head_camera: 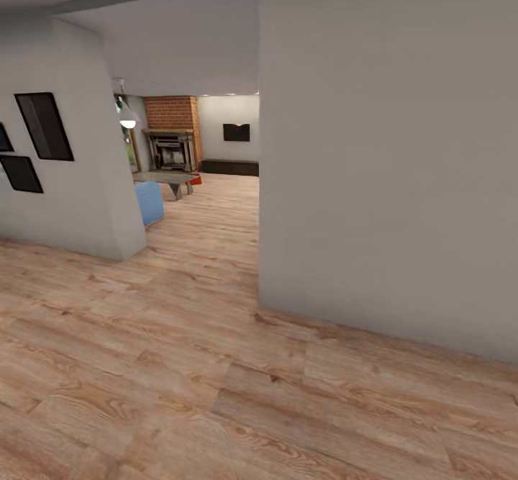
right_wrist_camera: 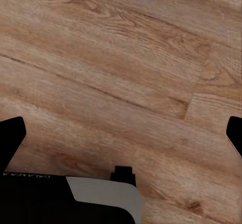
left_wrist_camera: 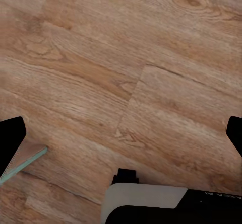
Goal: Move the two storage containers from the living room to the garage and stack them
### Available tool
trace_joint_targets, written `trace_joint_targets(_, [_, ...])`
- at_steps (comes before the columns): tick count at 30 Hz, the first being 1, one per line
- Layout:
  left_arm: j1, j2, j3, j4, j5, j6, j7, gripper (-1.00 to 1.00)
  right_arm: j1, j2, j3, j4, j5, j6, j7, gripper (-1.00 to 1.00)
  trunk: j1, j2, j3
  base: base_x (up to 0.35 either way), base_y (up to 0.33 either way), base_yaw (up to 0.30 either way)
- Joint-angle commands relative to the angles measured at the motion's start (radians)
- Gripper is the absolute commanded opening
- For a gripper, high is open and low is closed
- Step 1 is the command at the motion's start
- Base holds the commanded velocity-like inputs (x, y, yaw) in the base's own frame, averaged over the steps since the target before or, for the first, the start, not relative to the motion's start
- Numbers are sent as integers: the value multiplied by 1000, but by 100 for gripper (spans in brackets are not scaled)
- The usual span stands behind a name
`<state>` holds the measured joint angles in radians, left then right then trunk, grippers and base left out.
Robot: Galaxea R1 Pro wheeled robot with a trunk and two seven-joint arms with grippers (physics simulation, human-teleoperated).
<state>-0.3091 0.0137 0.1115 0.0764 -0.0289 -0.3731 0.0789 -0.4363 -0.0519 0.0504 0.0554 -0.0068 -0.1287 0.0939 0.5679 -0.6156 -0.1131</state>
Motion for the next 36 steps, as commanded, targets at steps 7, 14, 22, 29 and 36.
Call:
trace_joint_targets(7, [-2,0,7,5,-3,-7,2,100,-2,0,5,4,-1,-8,3,100,1,-1,-2,323,0,258])
trace_joint_targets(14, [-2,0,7,5,-3,-7,1,100,-2,0,5,4,-1,-8,3,100,1,-1,-2,323,0,276])
trace_joint_targets(22, [-2,0,7,5,-3,-7,1,100,-1,0,5,4,-1,-8,3,100,1,-1,-2,323,0,281])
trace_joint_targets(29, [-2,0,7,5,-3,-7,1,100,-2,0,5,4,-1,-8,3,100,1,-1,-2,323,0,282])
trace_joint_targets(36, [-2,0,7,5,-3,-7,1,100,-2,0,5,4,-1,-8,3,100,1,-1,-2,323,0,282])
